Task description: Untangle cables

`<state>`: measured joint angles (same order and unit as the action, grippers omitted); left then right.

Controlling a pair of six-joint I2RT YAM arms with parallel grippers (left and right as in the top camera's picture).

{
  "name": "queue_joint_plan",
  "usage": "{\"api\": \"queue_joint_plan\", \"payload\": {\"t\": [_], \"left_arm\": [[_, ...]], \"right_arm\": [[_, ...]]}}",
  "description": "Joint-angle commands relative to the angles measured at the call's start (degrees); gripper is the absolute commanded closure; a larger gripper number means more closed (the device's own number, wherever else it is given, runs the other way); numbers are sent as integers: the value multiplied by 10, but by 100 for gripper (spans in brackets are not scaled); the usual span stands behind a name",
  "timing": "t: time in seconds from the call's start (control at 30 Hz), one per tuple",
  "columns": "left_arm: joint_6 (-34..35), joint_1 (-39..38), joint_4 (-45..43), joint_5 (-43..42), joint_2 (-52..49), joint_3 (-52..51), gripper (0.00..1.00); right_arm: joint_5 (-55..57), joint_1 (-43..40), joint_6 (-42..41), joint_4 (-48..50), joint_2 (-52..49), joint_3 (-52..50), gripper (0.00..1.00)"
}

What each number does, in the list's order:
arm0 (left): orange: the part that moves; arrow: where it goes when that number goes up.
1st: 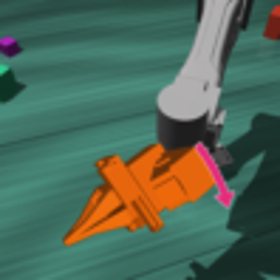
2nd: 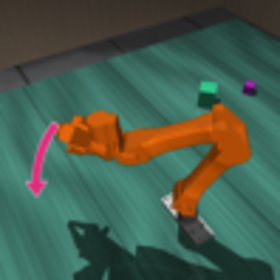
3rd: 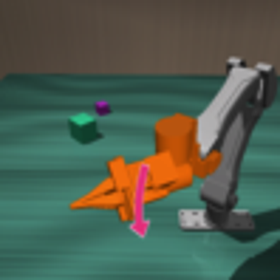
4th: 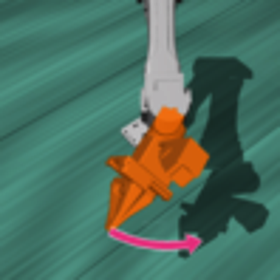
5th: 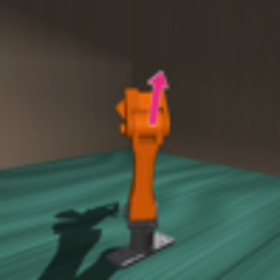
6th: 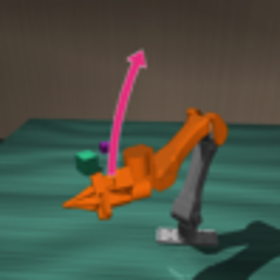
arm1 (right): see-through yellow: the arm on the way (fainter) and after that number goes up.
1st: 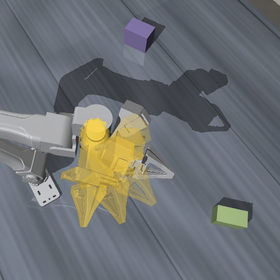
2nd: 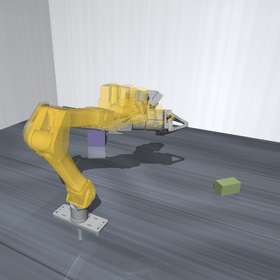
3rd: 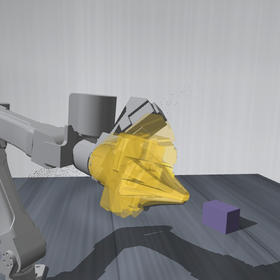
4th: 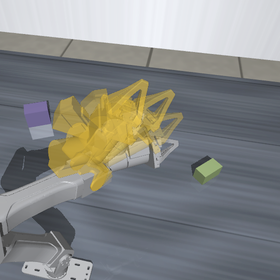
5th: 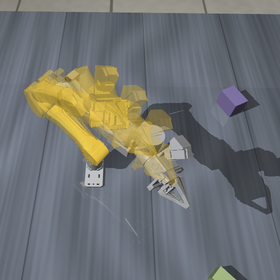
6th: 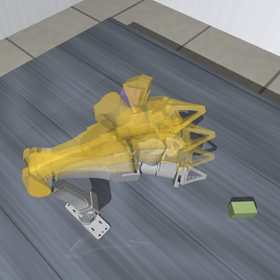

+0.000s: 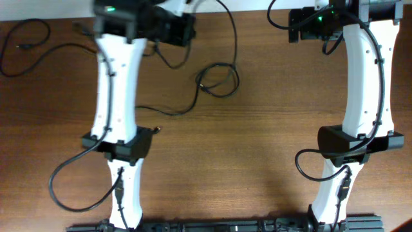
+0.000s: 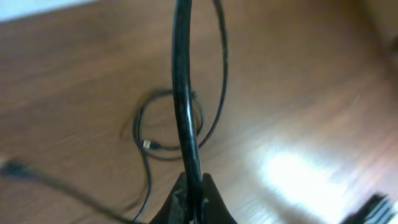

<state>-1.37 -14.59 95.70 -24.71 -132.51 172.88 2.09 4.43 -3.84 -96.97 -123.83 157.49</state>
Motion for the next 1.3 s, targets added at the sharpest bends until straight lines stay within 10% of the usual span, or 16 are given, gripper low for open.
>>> {"api": "queue_joint_plan", "payload": {"t": [0.0,0.23,0.53,0.8,0.97,1.27], "left_arm": [[32,58,-12,-158,29,57,100],[167,168,-202,-406,35,70,100],[433,228,-462,-435,47,70,100],[169,185,-344,-492,47,68,100],[12,106,-165,-217,47,68,100],[-123,-40,-94,298,54,68,100]], "right_arm": [[-3,0,4,-3,-3,-1,2],[-3,0,4,-3,-3,-1,2],[-3,0,4,-3,-3,-1,2],[-3,0,4,-3,-3,-1,3],[-3,0,4,-3,-3,-1,2],[-3,0,4,-3,-3,-1,2]]}}
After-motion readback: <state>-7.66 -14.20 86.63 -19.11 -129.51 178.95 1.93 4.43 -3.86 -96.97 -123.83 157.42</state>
